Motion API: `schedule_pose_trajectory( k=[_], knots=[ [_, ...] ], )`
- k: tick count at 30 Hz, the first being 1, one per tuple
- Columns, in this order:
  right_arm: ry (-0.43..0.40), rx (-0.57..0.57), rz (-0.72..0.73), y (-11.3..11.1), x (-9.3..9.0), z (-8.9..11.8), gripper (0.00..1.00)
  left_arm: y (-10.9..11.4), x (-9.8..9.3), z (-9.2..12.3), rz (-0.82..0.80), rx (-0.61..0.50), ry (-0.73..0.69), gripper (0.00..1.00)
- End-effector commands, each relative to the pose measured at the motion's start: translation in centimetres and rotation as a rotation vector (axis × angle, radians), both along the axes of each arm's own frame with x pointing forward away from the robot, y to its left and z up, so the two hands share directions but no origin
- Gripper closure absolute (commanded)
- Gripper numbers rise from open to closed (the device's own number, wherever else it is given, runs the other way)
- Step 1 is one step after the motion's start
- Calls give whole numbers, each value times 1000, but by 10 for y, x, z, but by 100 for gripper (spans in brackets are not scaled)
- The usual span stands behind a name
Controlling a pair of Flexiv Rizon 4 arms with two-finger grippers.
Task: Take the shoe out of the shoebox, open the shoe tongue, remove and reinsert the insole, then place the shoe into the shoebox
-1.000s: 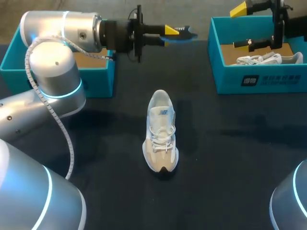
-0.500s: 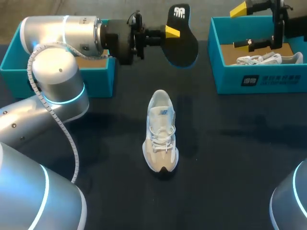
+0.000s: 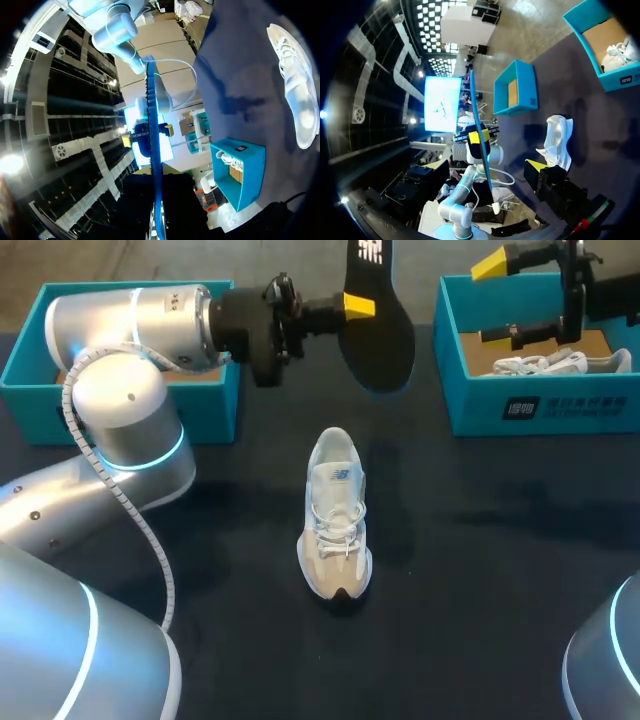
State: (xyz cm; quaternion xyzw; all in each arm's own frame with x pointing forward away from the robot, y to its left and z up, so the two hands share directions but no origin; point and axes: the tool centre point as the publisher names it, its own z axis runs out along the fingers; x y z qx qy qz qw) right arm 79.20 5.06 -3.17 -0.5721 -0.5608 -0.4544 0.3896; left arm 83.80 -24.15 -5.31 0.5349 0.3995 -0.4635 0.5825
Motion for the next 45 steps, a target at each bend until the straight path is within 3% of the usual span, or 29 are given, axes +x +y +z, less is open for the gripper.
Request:
schedule_pose_trajectory(
  k=[1,21,24,32,45],
  knots=[
    [-1,-5,13,13,8,0,0,-3,0,3,9,-3,-8,100],
    [-56,-1,32,54,5,-3,0,-32,17,14,24,-47,14,100],
    [-53,5,43,59,6,-6,7,-38,17,15,10,-49,14,100],
    [-51,14,50,63,8,-11,50,-44,18,17,0,-62,18,100],
    [-58,30,55,66,13,-14,62,-48,14,18,-13,-70,26,100]
  ],
)
